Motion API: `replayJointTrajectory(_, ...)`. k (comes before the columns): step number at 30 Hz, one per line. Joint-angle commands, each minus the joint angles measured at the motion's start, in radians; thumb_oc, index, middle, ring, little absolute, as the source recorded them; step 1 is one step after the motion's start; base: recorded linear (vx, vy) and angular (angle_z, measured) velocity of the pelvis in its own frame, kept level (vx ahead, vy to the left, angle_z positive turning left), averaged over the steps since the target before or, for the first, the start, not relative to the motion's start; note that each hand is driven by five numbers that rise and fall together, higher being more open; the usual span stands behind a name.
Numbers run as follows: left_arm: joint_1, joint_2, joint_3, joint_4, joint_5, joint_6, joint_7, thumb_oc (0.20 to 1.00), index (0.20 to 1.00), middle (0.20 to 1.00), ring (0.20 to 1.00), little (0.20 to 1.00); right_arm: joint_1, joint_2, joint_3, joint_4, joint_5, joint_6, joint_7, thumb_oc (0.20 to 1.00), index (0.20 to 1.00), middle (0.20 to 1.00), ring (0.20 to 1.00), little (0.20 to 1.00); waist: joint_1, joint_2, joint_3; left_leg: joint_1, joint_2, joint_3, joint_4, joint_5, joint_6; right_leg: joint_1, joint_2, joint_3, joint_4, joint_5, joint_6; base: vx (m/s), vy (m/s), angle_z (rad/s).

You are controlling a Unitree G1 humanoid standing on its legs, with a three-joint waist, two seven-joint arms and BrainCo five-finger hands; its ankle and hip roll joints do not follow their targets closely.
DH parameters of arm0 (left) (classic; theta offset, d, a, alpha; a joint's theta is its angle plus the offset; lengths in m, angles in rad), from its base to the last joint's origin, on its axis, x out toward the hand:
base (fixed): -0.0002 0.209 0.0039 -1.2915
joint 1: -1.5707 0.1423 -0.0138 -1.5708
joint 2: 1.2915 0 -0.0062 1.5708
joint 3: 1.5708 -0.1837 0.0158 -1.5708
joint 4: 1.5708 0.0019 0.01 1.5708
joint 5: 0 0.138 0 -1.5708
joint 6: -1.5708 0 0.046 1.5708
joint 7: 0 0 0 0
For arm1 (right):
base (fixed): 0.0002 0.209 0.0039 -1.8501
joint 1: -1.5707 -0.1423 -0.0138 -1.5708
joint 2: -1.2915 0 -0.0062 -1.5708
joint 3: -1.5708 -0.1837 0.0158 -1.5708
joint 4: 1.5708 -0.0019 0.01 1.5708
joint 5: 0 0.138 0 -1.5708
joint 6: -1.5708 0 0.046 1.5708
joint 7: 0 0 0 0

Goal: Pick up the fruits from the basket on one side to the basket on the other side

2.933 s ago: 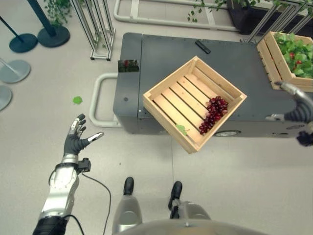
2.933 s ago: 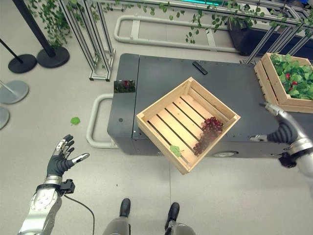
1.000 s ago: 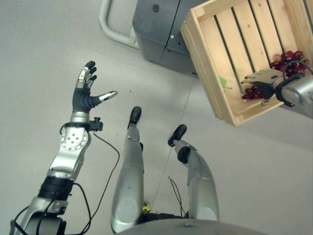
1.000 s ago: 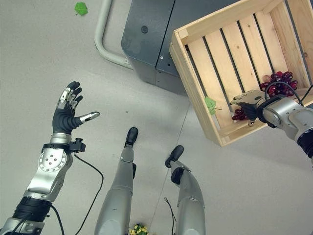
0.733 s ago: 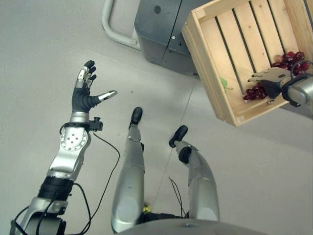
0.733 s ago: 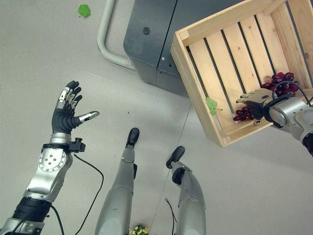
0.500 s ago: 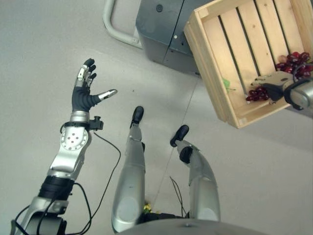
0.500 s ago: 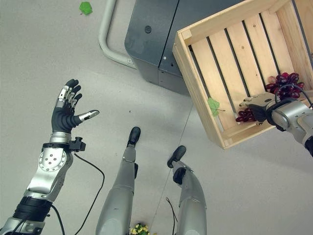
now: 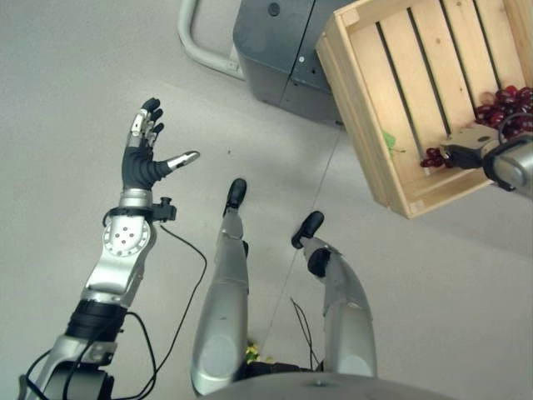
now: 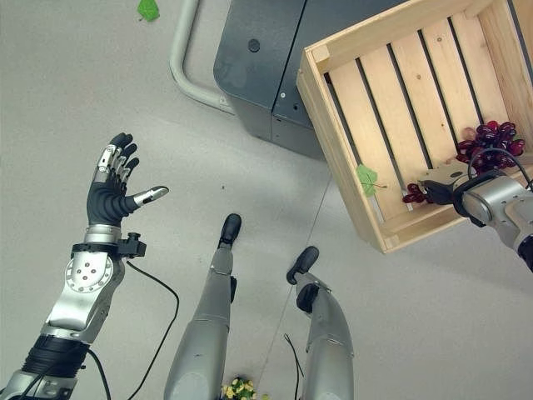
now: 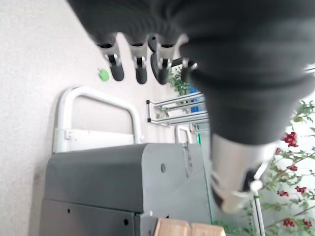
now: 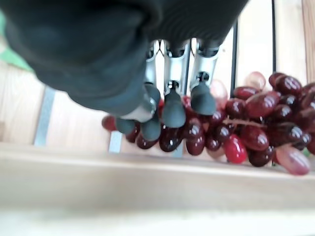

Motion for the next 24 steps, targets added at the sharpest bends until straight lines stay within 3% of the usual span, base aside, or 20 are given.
replayJointTrajectory(1, 0.007, -0.026, 0.024, -0.099, -0.011, -0.056, 0.014, 1.000, 1.000, 1.000, 1.000, 1.000, -0.039, -0.031, 0.051, 0.005, -0.016, 0.021, -0.008, 0.200, 0.200, 0.200, 0.200, 0.200, -0.048, 0.047, -0.009, 0.049, 0.021, 0.025, -0.006, -0.062, 0.007, 0.053, 0.019, 0.022, -0.052, -0.039, 0.105, 0.00, 0.000, 0.00)
replayJointTrajectory(10, 0.016, -0.026, 0.031, -0.110, -0.012, -0.059, 0.020, 1.000, 1.000, 1.000, 1.000, 1.000, -0.058, -0.031, 0.019, -0.006, 0.002, 0.031, -0.035, 0.200, 0.200, 0.200, 0.200, 0.200, -0.046, 0.046, -0.009, 0.058, 0.025, 0.016, -0.030, -0.052, 0.006, 0.050, 0.020, 0.016, -0.052, -0.040, 0.106, 0.00, 0.000, 0.00)
replayJointTrajectory(16, 0.027, -0.017, 0.040, -0.119, -0.017, -0.062, 0.024, 1.000, 1.000, 1.000, 1.000, 1.000, -0.188, -0.042, 0.032, 0.008, 0.014, 0.054, -0.104, 0.200, 0.200, 0.200, 0.200, 0.200, -0.042, 0.039, -0.009, 0.064, 0.027, 0.016, -0.032, -0.049, 0.006, 0.056, 0.020, 0.018, -0.056, -0.035, 0.106, 0.00, 0.000, 0.00)
replayJointTrajectory(17, 0.024, -0.018, 0.041, -0.120, -0.017, -0.062, 0.024, 1.000, 1.000, 1.000, 1.000, 1.000, -0.227, -0.044, 0.057, 0.013, 0.014, 0.057, -0.107, 1.000, 1.000, 1.000, 1.000, 1.000, -0.044, 0.039, -0.009, 0.061, 0.027, 0.017, -0.033, -0.046, 0.007, 0.054, 0.021, 0.019, -0.060, -0.029, 0.106, -0.08, 0.044, 0.00)
replayJointTrajectory(20, 0.017, -0.009, 0.047, -0.124, -0.016, -0.065, 0.029, 1.000, 1.000, 1.000, 1.000, 1.000, -0.297, -0.051, 0.085, 0.031, 0.019, 0.069, -0.128, 1.000, 1.000, 1.000, 1.000, 1.000, -0.045, 0.032, -0.009, 0.043, 0.026, 0.022, -0.030, -0.027, 0.011, 0.043, 0.020, 0.008, -0.072, 0.000, 0.099, -0.02, 0.018, 0.06)
replayJointTrajectory(21, 0.024, -0.006, 0.045, -0.124, -0.015, -0.065, 0.029, 1.000, 1.000, 1.000, 1.000, 1.000, -0.322, -0.057, 0.108, 0.042, 0.016, 0.070, -0.136, 1.000, 1.000, 1.000, 1.000, 1.000, -0.046, 0.027, -0.009, 0.069, 0.027, 0.019, -0.028, -0.050, 0.007, 0.064, 0.023, 0.021, -0.067, -0.022, 0.107, -0.08, 0.035, 0.03)
replayJointTrajectory(22, 0.021, -0.003, 0.047, -0.127, -0.016, -0.066, 0.027, 1.000, 1.000, 1.000, 1.000, 1.000, -0.334, -0.062, 0.112, 0.051, 0.014, 0.073, -0.139, 1.000, 1.000, 1.000, 1.000, 1.000, -0.044, 0.026, -0.009, 0.048, 0.025, 0.020, -0.028, -0.028, 0.010, 0.047, 0.020, 0.009, -0.075, 0.004, 0.099, 0.00, 0.000, 0.00)
replayJointTrajectory(24, 0.027, -0.002, 0.046, -0.126, -0.018, -0.065, 0.025, 1.000, 1.000, 1.000, 1.000, 1.000, -0.341, -0.065, 0.125, 0.058, 0.012, 0.074, -0.140, 1.000, 1.000, 1.000, 1.000, 1.000, -0.047, 0.023, -0.009, 0.071, 0.026, 0.019, -0.028, -0.049, 0.006, 0.069, 0.024, 0.020, -0.071, -0.019, 0.107, 0.02, -0.004, 0.05)
